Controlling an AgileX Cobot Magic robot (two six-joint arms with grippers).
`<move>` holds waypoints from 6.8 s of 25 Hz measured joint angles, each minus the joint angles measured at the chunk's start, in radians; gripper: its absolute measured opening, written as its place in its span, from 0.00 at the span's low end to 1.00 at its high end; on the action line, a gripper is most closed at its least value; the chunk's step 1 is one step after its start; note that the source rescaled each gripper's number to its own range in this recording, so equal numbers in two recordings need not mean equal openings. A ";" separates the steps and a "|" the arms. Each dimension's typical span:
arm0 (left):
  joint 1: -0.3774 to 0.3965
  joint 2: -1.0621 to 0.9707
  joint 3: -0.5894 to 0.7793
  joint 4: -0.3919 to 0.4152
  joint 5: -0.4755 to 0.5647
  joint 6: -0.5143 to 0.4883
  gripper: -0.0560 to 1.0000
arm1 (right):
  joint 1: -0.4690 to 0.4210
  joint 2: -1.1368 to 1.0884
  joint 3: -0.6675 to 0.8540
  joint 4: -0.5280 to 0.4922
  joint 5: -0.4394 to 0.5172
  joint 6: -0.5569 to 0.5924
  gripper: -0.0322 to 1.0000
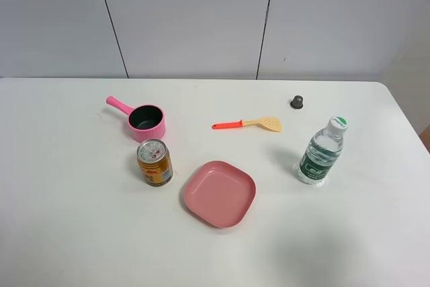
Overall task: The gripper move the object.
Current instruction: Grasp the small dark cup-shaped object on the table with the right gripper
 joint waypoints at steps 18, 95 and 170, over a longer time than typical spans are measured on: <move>0.000 0.000 0.000 0.000 0.000 0.000 1.00 | 0.000 0.000 0.000 0.000 0.000 0.001 0.86; 0.000 0.000 0.000 0.001 0.000 0.000 1.00 | -0.180 1.411 -0.692 0.192 -0.423 0.112 0.90; 0.000 0.000 0.000 0.000 0.000 0.000 1.00 | -0.095 2.439 -1.481 0.174 -0.207 0.034 0.72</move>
